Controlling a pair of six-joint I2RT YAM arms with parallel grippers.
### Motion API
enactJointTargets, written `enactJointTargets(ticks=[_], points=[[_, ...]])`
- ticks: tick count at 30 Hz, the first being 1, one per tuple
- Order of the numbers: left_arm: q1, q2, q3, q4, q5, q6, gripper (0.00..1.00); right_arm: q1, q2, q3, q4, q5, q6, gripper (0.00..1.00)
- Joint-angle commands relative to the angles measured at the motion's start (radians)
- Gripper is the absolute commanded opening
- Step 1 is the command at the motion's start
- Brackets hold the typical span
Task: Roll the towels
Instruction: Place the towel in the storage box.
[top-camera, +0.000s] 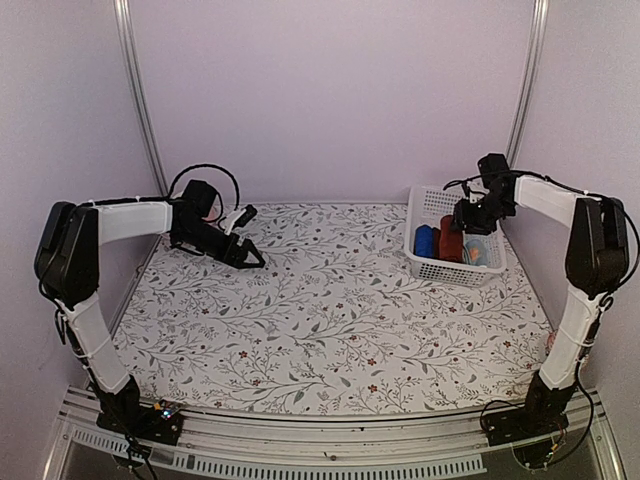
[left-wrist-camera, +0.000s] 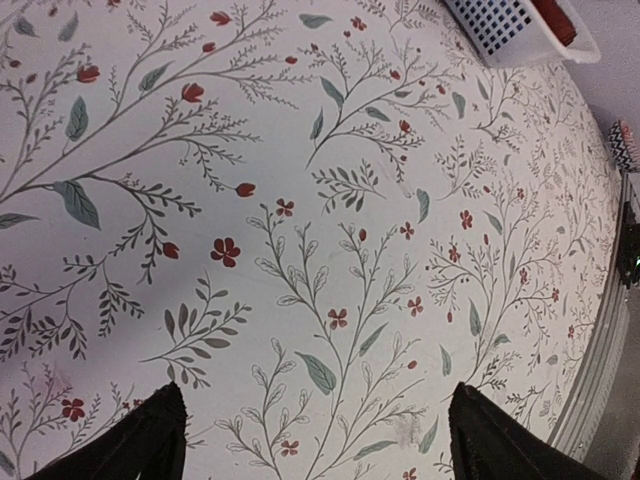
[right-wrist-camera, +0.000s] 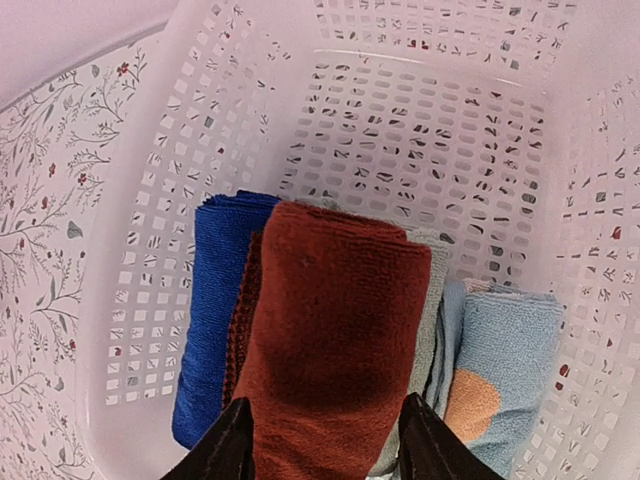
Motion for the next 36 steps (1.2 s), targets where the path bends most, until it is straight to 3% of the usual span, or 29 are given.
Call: enactJointTargets(ticks=[1,7,20,36], points=[[0.005,0.009,0.024,-0.014,0.009,0.006,0.91,0.018,-0.007,0.041,0.012,0.025,-0.018,0.45],[0.004,0.008,0.027,-0.018,0.009,0.006,0.92,0.034,0.073,0.051,0.023,-0.026,-0.025,0.36],[0.003,0.01,0.028,-0.019,0.002,0.006,0.92,0.036,0.128,0.018,0.098,-0.186,-0.013,0.35],[0.005,0.007,0.033,-0.022,-0.028,0.012,0.92,0.063,0.27,-0.014,0.101,-0.23,-0.039,0.34]])
